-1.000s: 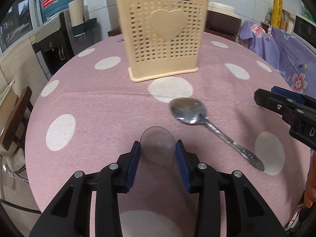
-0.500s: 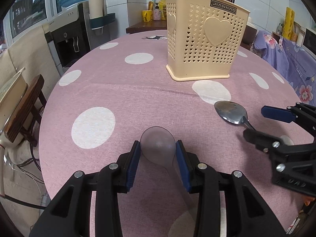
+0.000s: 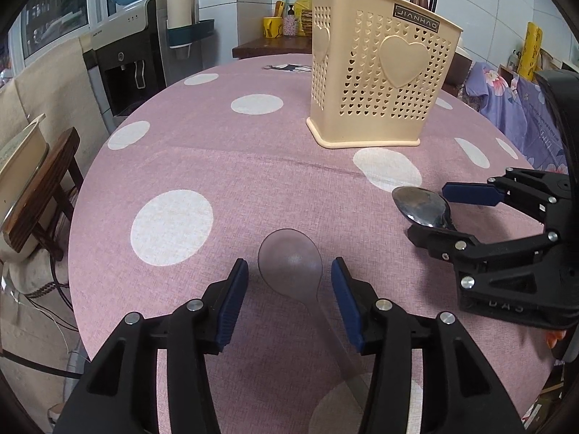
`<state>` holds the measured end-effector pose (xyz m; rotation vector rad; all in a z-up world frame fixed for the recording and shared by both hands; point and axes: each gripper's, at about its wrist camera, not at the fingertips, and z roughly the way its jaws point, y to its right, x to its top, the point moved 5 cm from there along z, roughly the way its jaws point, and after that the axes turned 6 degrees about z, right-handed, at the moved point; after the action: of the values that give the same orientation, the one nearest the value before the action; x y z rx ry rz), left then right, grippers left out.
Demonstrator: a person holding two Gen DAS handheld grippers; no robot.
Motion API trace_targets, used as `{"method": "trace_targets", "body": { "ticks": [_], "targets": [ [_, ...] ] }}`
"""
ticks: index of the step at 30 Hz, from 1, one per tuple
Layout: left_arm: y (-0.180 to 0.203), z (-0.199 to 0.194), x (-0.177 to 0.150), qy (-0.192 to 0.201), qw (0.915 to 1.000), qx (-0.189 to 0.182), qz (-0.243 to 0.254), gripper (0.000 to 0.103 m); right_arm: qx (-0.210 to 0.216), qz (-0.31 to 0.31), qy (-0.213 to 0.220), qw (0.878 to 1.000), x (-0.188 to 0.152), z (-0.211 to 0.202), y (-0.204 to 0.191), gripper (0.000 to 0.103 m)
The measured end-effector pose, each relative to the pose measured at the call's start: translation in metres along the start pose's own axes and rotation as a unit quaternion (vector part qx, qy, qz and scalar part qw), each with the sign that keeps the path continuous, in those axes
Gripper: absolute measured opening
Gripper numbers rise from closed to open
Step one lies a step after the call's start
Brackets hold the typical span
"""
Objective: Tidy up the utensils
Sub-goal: 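Close the right tool on the metal spoon's handle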
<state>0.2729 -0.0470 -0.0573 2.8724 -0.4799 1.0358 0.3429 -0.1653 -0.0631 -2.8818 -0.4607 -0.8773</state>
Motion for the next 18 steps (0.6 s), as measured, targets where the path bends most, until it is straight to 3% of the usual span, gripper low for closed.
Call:
{"method": "trace_targets", "body": {
  "ticks": [12,18],
  "targets": [
    [0.0016,0.0001,-0.0011,-0.003,1.0000,0.001,0.002,0.052,0.016,-0.036,-0.012,0.999,0.0057,0.0028,0.0006,0.053],
    [0.0018,0.0005,-0.0012,-0.005,1.0000,0.003,0.002,0.054,0.050,-0.028,-0.020,0.998,0.0055,0.0038,0.0012,0.038]
  ]
}}
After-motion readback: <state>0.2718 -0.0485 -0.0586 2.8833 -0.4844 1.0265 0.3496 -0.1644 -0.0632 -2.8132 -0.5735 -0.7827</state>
